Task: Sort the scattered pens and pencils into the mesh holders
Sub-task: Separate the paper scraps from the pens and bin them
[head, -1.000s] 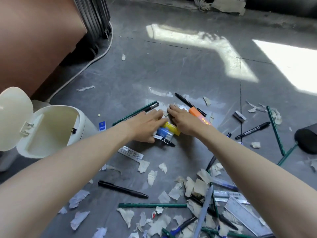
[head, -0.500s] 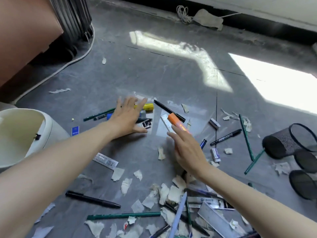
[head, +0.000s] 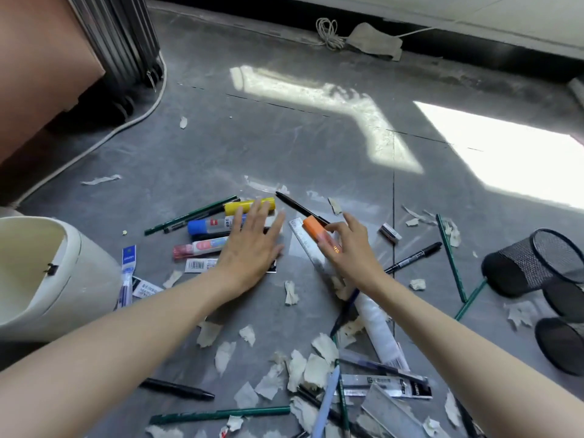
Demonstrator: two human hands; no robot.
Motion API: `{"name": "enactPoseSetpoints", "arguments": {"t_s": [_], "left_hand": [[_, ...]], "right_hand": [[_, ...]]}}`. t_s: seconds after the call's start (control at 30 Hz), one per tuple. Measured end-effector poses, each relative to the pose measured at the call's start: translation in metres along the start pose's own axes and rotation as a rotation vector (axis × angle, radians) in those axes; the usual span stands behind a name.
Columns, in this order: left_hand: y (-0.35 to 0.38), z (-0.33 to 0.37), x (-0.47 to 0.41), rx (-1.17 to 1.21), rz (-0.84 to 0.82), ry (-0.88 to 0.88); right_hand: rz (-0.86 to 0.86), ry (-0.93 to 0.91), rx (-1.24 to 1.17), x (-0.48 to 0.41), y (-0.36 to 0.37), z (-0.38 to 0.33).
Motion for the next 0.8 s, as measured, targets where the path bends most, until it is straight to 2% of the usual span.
{"name": "enactPoseSetpoints", "arguments": {"t_s": [0.07,0.1,0.2,0.3,0.37,0.47,0.53,0.63,0.73,0.8], "left_hand": [[0.005,-0.037,-0.003,0.055,-0.123,-0.197],[0.005,-0.049,-0.002,0.068,-0.13,-0.221],[0.004,-0.067,0.005,0.05,-0.085,-0.125],[0.001,-0.072,0.008,0.055,-0.002,-0.066],[0.001,-0.068,0.002,0.13,-0.043,-0.083],[0.005,-0.058,-0.011,0.325,-0.139,-0.204],[0.003,-0.051,-0.016,0.311,-0.146,-0.189],[-0.003,-0.052,-0.017,0.207,-0.07,-0.138],[-0.008,-0.056,-0.029,0.251,-0.024,-0.228],[-0.005,-0.054,-0.044,0.325,-0.064,-0.284]], "right_hand": [[0.022,0.0,0.058,0.004,0.01,-0.006],[0.059,0.004,0.092,0.007,0.014,-0.009],[0.117,0.034,0.149,0.009,0.022,-0.023],[0.127,0.095,0.349,0.009,0.027,-0.034],[0.129,0.131,0.397,0.008,0.029,-0.039],[0.081,0.1,0.319,0.009,0.04,-0.048],[0.051,0.07,0.263,0.011,0.046,-0.056],[0.024,0.079,0.12,0.007,0.054,-0.069],[0.004,0.068,-0.134,-0.001,0.062,-0.083],[0.049,0.072,-0.196,-0.005,0.059,-0.085]]}}
Point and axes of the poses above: each hand's wrist, its own x-axis away from the middle knuckle, its own y-axis out of the palm, z = x × y, the point moved 3 cm from there along -x, towards the middle knuckle, and after that the axes turned 5 degrees about -y, right-handed, at the moved point
